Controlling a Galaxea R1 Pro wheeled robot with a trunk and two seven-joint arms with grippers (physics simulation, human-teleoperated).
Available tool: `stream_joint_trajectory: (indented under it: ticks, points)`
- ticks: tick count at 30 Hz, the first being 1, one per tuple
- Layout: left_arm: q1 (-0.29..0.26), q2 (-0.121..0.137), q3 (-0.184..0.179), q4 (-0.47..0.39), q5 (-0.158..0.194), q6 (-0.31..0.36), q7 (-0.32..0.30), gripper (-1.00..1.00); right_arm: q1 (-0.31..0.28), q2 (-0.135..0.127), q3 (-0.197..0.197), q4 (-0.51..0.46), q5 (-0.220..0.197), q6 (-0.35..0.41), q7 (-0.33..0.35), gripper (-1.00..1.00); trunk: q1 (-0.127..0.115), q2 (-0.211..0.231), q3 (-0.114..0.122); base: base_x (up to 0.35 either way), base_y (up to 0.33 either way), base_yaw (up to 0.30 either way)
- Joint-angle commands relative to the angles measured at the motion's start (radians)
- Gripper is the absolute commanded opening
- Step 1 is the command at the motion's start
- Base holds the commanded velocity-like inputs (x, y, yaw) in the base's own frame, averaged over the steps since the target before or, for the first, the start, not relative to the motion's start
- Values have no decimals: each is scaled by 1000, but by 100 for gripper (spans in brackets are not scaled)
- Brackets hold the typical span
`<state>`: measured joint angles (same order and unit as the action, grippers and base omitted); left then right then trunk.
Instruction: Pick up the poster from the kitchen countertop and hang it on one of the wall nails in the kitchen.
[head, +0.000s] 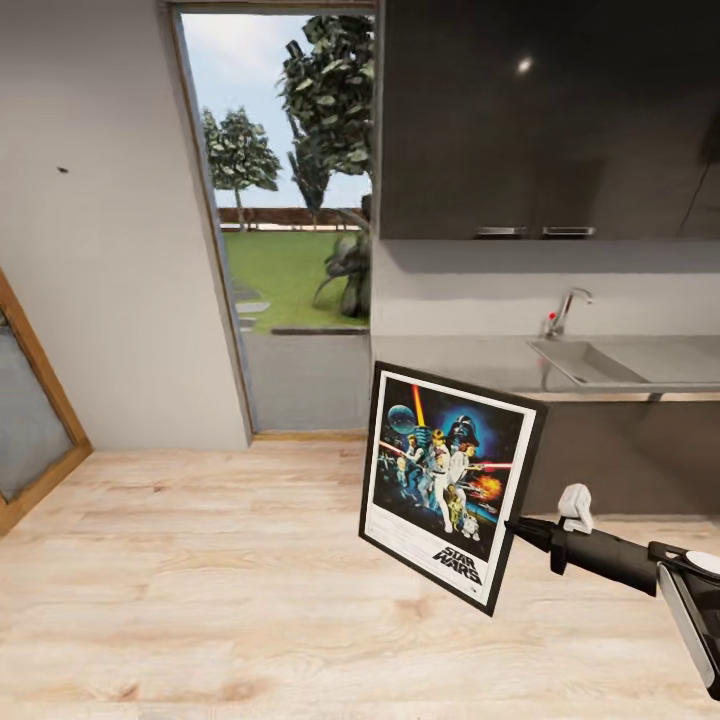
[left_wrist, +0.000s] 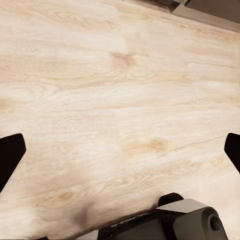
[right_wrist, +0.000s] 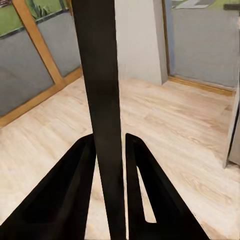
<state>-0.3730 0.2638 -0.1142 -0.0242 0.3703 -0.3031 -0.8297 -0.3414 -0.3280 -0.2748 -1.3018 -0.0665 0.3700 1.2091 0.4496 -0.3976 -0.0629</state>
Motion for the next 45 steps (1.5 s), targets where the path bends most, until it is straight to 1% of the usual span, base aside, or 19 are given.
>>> stream_joint_trajectory:
  ticks: [1, 7, 18, 36, 45]
  points:
    - [-1, 0, -9, 1, 7, -5, -2, 100, -1, 0, -1, -1, -6, 12, 4, -100, 0, -2, -2, -165, 268, 288]
    - [-1, 0, -9, 1, 7, -4, -2, 100, -1, 0, 0, -1, -6, 12, 4, -100, 0, -2, -2, -67, 277, 288]
    - [-1, 2, -7, 1, 8, -3, -1, 100, -1, 0, 0, -1, -6, 12, 4, -100, 0, -2, -2, 193, 244, 286]
    - [-1, 3, -6, 1, 8, -2, -1, 100, -1, 0, -1, -1, -7, 14, 5, -100, 0, -2, -2, 175, 293, 30]
    - [-1, 3, -6, 1, 8, -2, -1, 100, 0, 0, 0, -1, -6, 14, 4, -100, 0, -2, -3, 170, 318, 221]
